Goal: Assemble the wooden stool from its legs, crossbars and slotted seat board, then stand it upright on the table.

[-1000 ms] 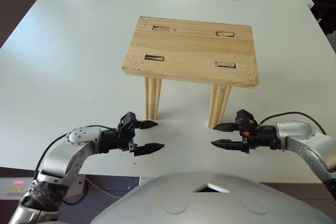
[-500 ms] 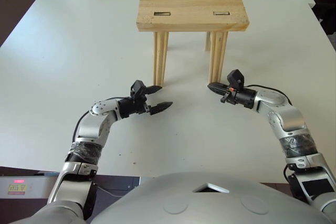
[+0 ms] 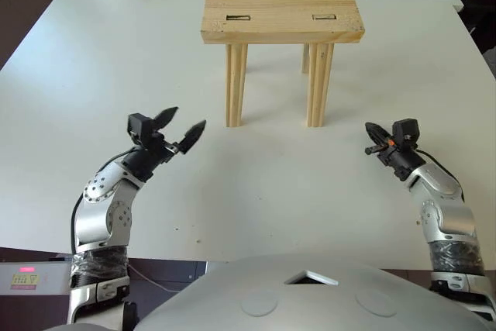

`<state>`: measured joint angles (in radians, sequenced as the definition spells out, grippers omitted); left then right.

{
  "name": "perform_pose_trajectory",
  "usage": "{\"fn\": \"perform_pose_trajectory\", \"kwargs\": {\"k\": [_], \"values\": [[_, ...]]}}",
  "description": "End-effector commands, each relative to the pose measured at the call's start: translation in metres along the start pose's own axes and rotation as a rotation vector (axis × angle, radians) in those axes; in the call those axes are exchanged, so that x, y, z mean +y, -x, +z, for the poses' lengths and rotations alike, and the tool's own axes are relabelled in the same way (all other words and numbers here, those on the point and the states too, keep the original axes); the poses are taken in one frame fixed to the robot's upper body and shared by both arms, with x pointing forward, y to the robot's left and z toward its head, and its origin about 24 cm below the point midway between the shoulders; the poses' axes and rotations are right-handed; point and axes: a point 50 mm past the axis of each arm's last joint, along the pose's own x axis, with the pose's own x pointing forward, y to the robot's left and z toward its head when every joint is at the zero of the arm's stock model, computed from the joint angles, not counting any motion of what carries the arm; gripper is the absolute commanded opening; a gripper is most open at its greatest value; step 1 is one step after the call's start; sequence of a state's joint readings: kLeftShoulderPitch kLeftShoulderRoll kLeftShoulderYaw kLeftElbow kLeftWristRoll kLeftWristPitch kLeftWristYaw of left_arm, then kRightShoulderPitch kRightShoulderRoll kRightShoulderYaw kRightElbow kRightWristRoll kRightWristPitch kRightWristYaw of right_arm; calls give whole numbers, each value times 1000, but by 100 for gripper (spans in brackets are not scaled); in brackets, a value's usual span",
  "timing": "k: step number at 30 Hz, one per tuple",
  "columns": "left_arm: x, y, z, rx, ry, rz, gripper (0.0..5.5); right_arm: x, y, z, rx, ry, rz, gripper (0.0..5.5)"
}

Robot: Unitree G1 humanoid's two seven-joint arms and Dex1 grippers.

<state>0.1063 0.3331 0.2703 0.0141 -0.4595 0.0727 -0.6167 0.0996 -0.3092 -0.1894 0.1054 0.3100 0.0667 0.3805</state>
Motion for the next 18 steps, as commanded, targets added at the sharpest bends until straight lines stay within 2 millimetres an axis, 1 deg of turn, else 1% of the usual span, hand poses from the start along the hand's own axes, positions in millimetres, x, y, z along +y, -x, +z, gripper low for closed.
{"fn": "perform_pose_trajectory", "kwargs": {"k": [1, 2, 4, 6, 8, 12, 14, 15, 18], "values": [[-1, -31, -19, -32, -120, 193, 467, 13, -28, -6, -92, 7, -54, 3], [-2, -36, -25, -28, -151, 229, 467, 15, -33, -10, -90, 26, -61, 3], [-9, -44, -41, -16, -163, 245, 467, 19, -43, -17, -94, 31, -89, 3], [-14, -50, -53, -2, -137, 239, 467, 23, -50, -17, -117, 36, -95, 3], [-18, -55, -60, 13, -137, 226, 467, 27, -55, -15, -140, 54, -91, 3], [-24, -67, -63, 0, -124, 188, 467, 30, -63, -13, -168, 88, -113, 3], [-24, -73, -63, -13, -59, 206, 467, 29, -65, -12, -180, 95, -145, 3], [-24, -74, -63, -15, -48, 217, 467, 29, -66, -12, -187, 101, -153, 21], [-23, -76, -63, -23, -56, 220, 467, 29, -70, -9, -207, 104, -162, 50]]}}
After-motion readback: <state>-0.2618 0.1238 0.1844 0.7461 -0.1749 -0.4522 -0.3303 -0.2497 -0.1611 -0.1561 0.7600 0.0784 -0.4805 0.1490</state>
